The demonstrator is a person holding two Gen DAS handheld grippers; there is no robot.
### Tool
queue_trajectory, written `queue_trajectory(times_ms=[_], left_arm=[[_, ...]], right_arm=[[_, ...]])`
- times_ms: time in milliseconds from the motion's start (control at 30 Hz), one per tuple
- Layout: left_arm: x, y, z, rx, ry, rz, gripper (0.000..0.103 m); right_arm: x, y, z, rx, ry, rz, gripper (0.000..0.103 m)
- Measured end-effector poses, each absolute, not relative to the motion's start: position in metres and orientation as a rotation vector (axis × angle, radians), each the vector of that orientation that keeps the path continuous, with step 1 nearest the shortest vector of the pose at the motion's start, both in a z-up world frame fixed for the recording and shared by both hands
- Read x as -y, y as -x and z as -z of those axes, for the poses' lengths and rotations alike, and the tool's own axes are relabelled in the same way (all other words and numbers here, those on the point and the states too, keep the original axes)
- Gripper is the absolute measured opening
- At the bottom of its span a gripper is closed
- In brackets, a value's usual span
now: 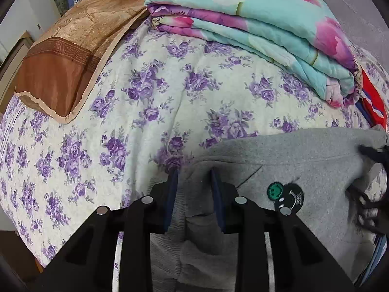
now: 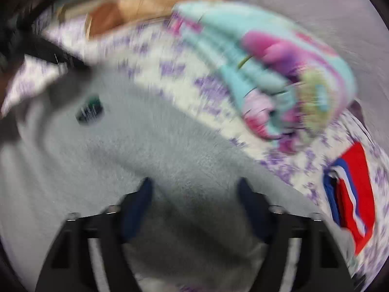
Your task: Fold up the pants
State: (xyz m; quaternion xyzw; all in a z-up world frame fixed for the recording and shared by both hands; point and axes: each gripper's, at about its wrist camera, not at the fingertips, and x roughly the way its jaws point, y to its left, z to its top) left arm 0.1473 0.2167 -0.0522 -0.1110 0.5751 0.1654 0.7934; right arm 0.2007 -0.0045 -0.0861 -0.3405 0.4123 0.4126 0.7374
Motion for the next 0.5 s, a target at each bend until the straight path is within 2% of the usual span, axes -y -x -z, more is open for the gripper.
queue_trajectory(times_ms=[33, 100, 167, 200, 233, 267, 300, 333, 400, 500], left_arm=[[-0.217, -0.146, 0.053, -1.238, 0.230, -0.352, 0.027], [-0.217, -0.143, 0.054, -1.233, 0.212, -0.347, 0.029], [-0.218, -0.141, 0.058, -1.237, 0.187, -0.359, 0.037], [-0.220, -0.141, 0.060, -1.232, 0.182, -0.370, 0.046], [-0.222, -0.141, 0.062, -1.224, 0.176, -0.401, 0.052], [-0.224, -0.142, 0.064, -1.222, 0.175, -0.419, 0.054], [-0.226, -0.144, 0.066, -1.227, 0.175, -0.432, 0.056], [-0.227, -0.146, 0.069, -1.235, 0.174, -0.442, 0.059], [-0.229, -0.149, 0.071, -1.247, 0.173, -0.461, 0.060], [-0.224, -0.144, 0.055, -1.193, 0.139, -0.460, 0.059]], right_arm=[[0.002, -0.208, 0.089, -0.950, 0.726, -0.924, 0.024], [0.001, -0.220, 0.080, -0.965, 0.665, -0.934, 0.017], [0.003, -0.237, 0.059, -0.949, 0.559, -0.919, 0.017], [0.003, -0.245, 0.054, -0.959, 0.508, -0.913, 0.017], [0.000, -0.253, 0.054, -0.978, 0.474, -0.895, 0.025], [-0.005, -0.257, 0.062, -0.991, 0.496, -0.859, 0.039], [-0.010, -0.259, 0.075, -1.002, 0.557, -0.798, 0.073], [-0.014, -0.259, 0.090, -1.011, 0.635, -0.732, 0.082], [-0.010, -0.258, 0.095, -1.007, 0.620, -0.740, 0.082], [0.027, -0.264, 0.063, -1.027, 0.374, -0.755, 0.082]])
